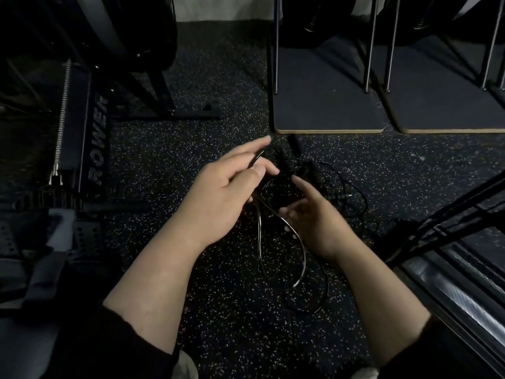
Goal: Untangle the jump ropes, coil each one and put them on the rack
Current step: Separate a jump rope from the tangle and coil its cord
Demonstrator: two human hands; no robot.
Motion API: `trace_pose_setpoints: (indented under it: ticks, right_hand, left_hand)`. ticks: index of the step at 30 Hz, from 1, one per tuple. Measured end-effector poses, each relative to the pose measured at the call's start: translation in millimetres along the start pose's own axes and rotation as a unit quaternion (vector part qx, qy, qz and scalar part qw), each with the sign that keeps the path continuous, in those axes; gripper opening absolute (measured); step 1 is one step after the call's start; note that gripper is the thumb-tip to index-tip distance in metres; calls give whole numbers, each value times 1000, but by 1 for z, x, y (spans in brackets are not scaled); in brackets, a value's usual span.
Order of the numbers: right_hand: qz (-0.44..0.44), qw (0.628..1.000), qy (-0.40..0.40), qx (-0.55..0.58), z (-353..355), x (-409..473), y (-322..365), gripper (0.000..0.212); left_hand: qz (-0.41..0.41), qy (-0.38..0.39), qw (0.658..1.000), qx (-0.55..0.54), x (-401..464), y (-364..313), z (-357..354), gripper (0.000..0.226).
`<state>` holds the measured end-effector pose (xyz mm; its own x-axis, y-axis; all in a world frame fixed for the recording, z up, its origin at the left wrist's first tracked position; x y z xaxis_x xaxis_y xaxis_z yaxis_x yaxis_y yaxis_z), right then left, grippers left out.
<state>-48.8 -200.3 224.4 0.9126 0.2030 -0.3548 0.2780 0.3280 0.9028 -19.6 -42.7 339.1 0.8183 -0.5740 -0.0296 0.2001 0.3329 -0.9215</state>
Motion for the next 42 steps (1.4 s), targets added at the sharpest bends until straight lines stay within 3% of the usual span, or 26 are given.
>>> trace_pose_setpoints:
  ticks: [3,5,9,10,11,12,14,16,19,20,23,25,27,29,32,36,39,42]
  right_hand:
    - [25,999,29,-25,-17,0,7,88]
    - [33,999,-21,-5,-10,4,5,85]
    - [12,998,-48,-37,4,14,-2,28]
    - [16,997,-63,-33,8,13,-2,22]
    - [29,996,-81,-21,15,12,-1,30]
    - [41,996,-81,-3,18,11,2,50]
    - [65,997,-30,21,13,15,9,82]
    - [74,997,3,-8,4,18,14,65]
    - [28,998,-14,-52,0,17,11,10]
    - [14,998,-17,-66,-1,17,8,15]
    - [36,995,-91,-37,13,15,16,22]
    - [101,980,-169,-8,32,2,38,22]
    - [174,961,-213,21,44,-16,65,24]
    - [240,947,-208,52,47,-30,87,26]
    - [283,941,-176,57,41,-38,105,26]
    - [303,944,-119,55,28,-39,112,27]
    - [306,947,-69,67,15,-39,114,27]
    - [306,948,-31,82,9,-40,115,28]
  left_hand:
    - [-43,30,998,-32,-3,-21,-5,37]
    - [-77,49,995,-48,-6,-33,-7,43]
    - [-103,63,991,-50,-11,-43,-5,39]
    - [-103,61,992,-46,-13,-42,-4,37]
    - [-97,60,993,-41,-14,-40,-3,34]
    - [-90,62,993,-37,-14,-37,-2,33]
    - [-87,73,993,-33,-15,-34,-3,31]
    - [-88,100,990,-44,-16,-31,-6,25]
    - [-95,121,985,-76,-18,-34,-9,26]
    - [-97,119,985,-80,-19,-35,-8,23]
    - [-80,60,995,-11,-20,-30,4,26]
    - [6,-30,999,38,-20,-7,22,54]
    - [119,-166,979,24,-28,27,51,75]
    - [193,-239,952,8,-35,56,70,58]
    - [265,-148,952,51,-27,80,61,31]
    - [284,-13,958,18,-17,89,19,65]
    - [254,-30,966,-48,-8,91,14,76]
    - [230,-28,972,-46,1,89,12,62]
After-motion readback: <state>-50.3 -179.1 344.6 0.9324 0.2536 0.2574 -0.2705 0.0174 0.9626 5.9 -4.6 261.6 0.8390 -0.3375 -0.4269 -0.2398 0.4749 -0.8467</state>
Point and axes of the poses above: each hand's wrist, its own x-axis towards the middle knuckle, its own z-axis out of the back of the hand, y = z × x, the point moved 9 cm from there along x, towards the middle knuckle, and after that the axes turned 14 degrees about y, right-handed, at the moved point
